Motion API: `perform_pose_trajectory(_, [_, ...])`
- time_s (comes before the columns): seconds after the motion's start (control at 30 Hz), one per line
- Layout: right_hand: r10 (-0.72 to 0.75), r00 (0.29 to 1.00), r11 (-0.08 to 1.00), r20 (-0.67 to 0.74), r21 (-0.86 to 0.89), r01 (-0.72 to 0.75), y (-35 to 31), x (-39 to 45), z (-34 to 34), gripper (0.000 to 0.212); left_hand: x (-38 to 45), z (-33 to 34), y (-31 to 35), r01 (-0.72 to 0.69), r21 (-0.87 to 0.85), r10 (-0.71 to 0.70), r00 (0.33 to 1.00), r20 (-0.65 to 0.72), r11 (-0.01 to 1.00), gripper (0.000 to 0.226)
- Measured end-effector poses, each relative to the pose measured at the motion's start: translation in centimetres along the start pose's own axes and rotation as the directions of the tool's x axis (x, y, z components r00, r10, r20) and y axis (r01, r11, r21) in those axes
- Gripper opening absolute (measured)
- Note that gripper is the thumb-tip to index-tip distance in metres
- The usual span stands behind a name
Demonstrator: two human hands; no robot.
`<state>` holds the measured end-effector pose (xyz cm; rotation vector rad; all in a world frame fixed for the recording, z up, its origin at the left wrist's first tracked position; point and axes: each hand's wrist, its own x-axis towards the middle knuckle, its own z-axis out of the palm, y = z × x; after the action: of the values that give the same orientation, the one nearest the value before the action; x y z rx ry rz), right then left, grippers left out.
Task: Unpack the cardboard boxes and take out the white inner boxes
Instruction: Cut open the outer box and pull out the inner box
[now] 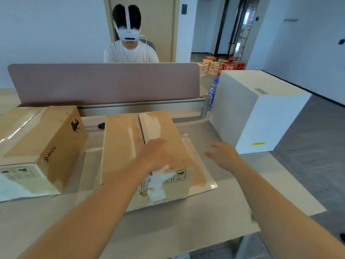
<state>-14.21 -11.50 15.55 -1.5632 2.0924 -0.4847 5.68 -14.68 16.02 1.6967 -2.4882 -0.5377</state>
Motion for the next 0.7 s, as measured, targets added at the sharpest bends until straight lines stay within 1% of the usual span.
perform_pose_trajectory(0.07, [0.061, 0.998, 0.998, -0.032, -0.008, -0.061, 2.7, -1.4, -1.4, 0.050, 0.2, 1.1, 2.9, -0.085, -0.021, 0.085, 0.996, 0.016, 0.996, 0.035])
perform_pose_trajectory(0.1, [0.092, 0.995, 0.996, -0.048, 0.000, -0.093, 4.1, -2.0, -2.1, 0.048, 0.4, 1.8, 4.4, -0.126, -0.021, 0.126, 0.992, 0.020, 0.992, 0.035])
perform_pose_trajectory(0.2, [0.157, 0.985, 0.987, -0.068, -0.014, -0.158, 8.6, -3.7, -3.3, 0.050, 0.9, 4.6, 8.5, -0.228, 0.002, 0.228, 0.973, 0.034, 0.974, 0.057])
perform_pose_trajectory(0.3, [0.219, 0.975, 0.975, -0.031, -0.042, -0.220, 13.4, -4.7, -3.4, 0.051, 1.7, 8.4, 11.9, -0.314, 0.064, 0.306, 0.946, 0.106, 0.947, 0.062])
perform_pose_trajectory(0.37, [0.251, 0.968, 0.966, 0.002, -0.058, -0.250, 16.3, -5.0, -2.9, 0.051, 2.0, 11.1, 13.5, -0.331, 0.094, 0.312, 0.934, 0.176, 0.939, 0.062])
perform_pose_trajectory(0.47, [0.256, 0.964, 0.965, 0.075, -0.073, -0.250, 20.2, -5.0, -1.1, 0.051, 2.0, 14.8, 15.0, -0.304, 0.065, 0.277, 0.924, 0.264, 0.951, 0.059])
perform_pose_trajectory(0.6, [0.194, 0.969, 0.980, 0.156, -0.086, -0.182, 23.5, -4.3, 1.8, 0.052, 1.5, 19.2, 15.3, -0.235, 0.022, 0.213, 0.913, 0.349, 0.972, 0.053])
perform_pose_trajectory(0.7, [0.140, 0.975, 0.982, 0.173, -0.147, -0.115, 24.8, -3.7, 3.3, 0.052, 1.0, 20.8, 15.3, -0.203, 0.030, 0.178, 0.911, 0.372, 0.979, 0.060])
